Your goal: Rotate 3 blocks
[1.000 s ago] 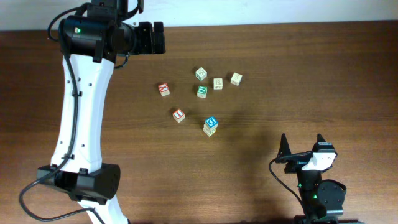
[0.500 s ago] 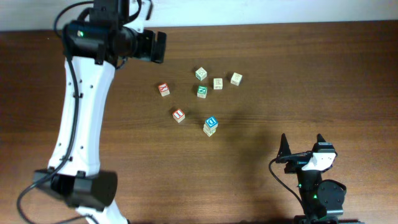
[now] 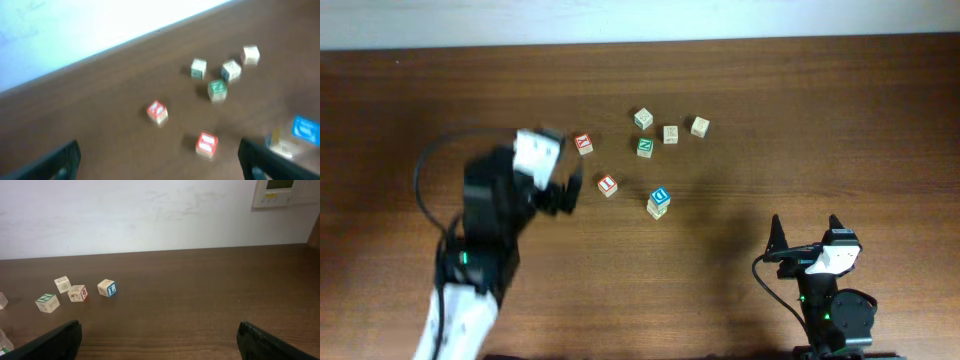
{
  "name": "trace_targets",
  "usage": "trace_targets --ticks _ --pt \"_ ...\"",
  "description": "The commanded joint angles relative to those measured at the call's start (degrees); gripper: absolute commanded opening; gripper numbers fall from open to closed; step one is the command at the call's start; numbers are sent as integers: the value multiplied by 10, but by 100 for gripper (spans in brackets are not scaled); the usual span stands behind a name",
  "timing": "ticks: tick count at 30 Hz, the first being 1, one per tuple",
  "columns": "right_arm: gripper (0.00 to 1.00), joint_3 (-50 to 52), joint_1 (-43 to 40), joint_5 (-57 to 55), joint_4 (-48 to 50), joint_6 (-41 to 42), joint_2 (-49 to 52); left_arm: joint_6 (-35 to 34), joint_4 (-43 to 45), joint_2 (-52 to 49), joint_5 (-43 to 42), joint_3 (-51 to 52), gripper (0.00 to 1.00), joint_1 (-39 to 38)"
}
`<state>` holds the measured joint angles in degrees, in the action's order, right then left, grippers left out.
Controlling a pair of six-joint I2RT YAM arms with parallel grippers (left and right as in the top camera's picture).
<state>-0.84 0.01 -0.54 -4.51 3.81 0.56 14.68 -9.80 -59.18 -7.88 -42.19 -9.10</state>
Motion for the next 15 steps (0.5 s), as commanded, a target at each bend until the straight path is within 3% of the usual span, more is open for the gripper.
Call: trace_targets --ticks 1,6,12,15 --pt "98 5 -4 1 -1 -4 -3 49 88 127 4 136 99 2" --pt "99 5 -4 1 -1 -4 -3 119 104 330 4 288 99 13" --pt "99 5 -4 1 -1 -4 -3 120 104 515 13 394 99 54" --pt "98 5 -4 1 -1 -4 -3 120 95 556 26 418 99 56"
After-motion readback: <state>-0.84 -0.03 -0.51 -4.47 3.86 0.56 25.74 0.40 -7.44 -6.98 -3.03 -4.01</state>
